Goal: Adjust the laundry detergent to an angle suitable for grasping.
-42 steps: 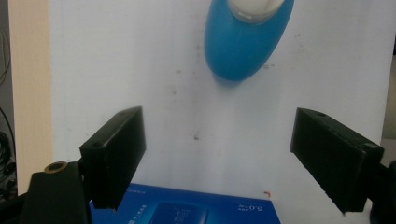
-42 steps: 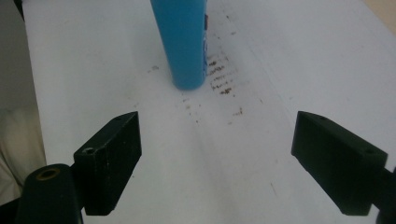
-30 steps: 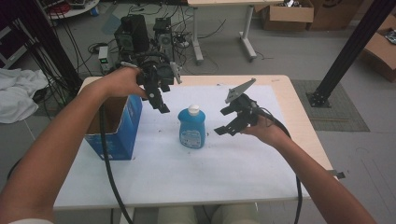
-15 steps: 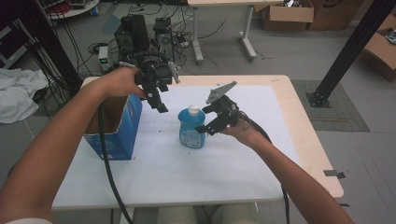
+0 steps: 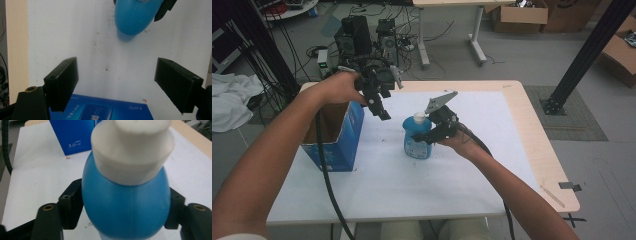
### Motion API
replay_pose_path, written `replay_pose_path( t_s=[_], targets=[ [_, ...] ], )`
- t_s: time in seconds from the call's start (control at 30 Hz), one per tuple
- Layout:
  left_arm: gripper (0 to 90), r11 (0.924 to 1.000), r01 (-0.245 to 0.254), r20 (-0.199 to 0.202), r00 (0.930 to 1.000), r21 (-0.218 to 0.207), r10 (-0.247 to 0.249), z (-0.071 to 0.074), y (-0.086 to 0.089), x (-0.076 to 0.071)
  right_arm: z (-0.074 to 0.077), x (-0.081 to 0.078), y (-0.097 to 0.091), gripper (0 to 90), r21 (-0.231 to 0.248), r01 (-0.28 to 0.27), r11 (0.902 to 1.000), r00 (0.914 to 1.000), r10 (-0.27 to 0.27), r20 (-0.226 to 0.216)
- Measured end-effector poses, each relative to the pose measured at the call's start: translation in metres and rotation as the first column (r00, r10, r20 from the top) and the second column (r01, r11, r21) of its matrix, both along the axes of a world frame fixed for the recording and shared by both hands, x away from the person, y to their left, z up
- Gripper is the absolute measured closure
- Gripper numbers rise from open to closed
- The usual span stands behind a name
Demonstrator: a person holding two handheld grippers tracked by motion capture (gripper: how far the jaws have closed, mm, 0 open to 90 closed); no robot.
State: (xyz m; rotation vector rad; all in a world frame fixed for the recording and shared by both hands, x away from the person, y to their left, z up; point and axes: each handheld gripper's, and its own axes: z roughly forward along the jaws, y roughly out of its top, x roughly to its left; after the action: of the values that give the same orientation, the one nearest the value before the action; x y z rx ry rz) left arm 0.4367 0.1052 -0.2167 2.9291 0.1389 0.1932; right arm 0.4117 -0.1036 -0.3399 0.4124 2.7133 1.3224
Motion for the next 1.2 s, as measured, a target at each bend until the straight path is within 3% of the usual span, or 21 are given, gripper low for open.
replay_pose_path(
  t_s=[0.1,0.5,0.67,1.03,1.2],
  targets=[
    [20.3,1.0000,0.000,0.001,1.0000,-0.004,0.000,0.000,0.001,0.000,0.001,0.001,-0.001,40.3,0.003,0.002,1.0000,1.0000,-0.002,0.008],
    [21.5,1.0000,-0.008,-0.007,0.9999,0.000,0.008,-0.001,0.001,0.000,0.002,-0.003,-0.001,42.0,-0.007,-0.011,0.9999,0.9997,0.011,0.021],
    [20.7,0.9999,-0.013,-0.004,0.9999,-0.002,0.013,0.000,0.002,-0.001,0.006,-0.007,-0.003,42.3,0.002,-0.041,0.9992,0.9991,0.041,0.009],
    [19.1,0.9998,-0.017,0.008,0.9998,-0.011,0.017,0.002,0.000,-0.001,0.016,-0.021,-0.023,42.5,-0.032,-0.080,0.9963,0.9968,0.080,0.006],
    [19.1,0.9998,-0.018,0.008,0.9998,-0.007,0.018,0.002,0.000,-0.001,0.018,-0.029,-0.031,42.5,-0.036,-0.129,0.9910,0.9916,0.129,0.002]
  ],
)
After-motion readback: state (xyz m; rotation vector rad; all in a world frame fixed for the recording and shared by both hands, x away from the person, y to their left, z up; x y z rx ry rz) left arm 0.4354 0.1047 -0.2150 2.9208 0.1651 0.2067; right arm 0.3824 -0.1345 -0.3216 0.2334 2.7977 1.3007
